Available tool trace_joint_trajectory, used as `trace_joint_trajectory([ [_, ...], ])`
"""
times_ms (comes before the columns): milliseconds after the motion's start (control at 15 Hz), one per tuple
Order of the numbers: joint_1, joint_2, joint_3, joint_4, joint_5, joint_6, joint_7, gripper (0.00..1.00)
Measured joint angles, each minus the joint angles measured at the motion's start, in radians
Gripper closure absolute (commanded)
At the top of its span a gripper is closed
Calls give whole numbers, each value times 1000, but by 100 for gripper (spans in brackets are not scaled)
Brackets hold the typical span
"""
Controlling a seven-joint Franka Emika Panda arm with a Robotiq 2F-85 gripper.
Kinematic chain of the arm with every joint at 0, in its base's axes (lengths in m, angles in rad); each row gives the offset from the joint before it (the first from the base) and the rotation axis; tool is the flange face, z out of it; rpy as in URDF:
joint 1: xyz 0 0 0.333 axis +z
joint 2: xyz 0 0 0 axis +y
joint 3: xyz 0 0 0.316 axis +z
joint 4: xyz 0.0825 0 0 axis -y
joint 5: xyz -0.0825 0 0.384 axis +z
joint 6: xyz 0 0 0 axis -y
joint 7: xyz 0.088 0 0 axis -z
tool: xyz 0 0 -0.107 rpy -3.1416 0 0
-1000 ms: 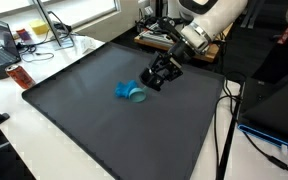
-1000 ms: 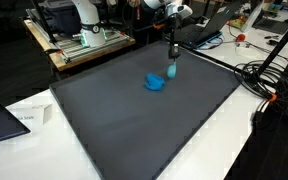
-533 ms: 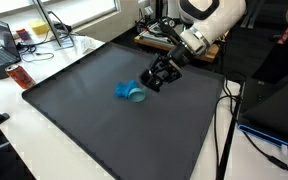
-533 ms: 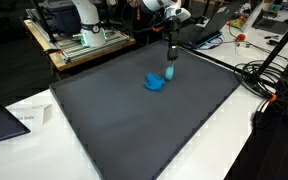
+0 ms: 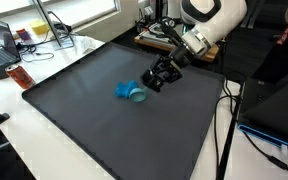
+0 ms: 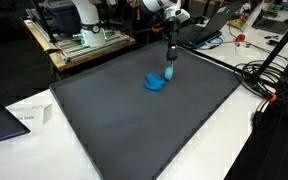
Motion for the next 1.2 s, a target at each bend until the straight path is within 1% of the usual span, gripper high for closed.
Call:
trace_joint_trajectory([
  [267,-11,-18,6,4,68,2,-99,78],
  [467,-28,-37,7,15,150,19,-201,78],
  [800,-73,-74,3,42,282,82,-358,78],
  [1200,-105,-89,-13,79,462,126,-551,78],
])
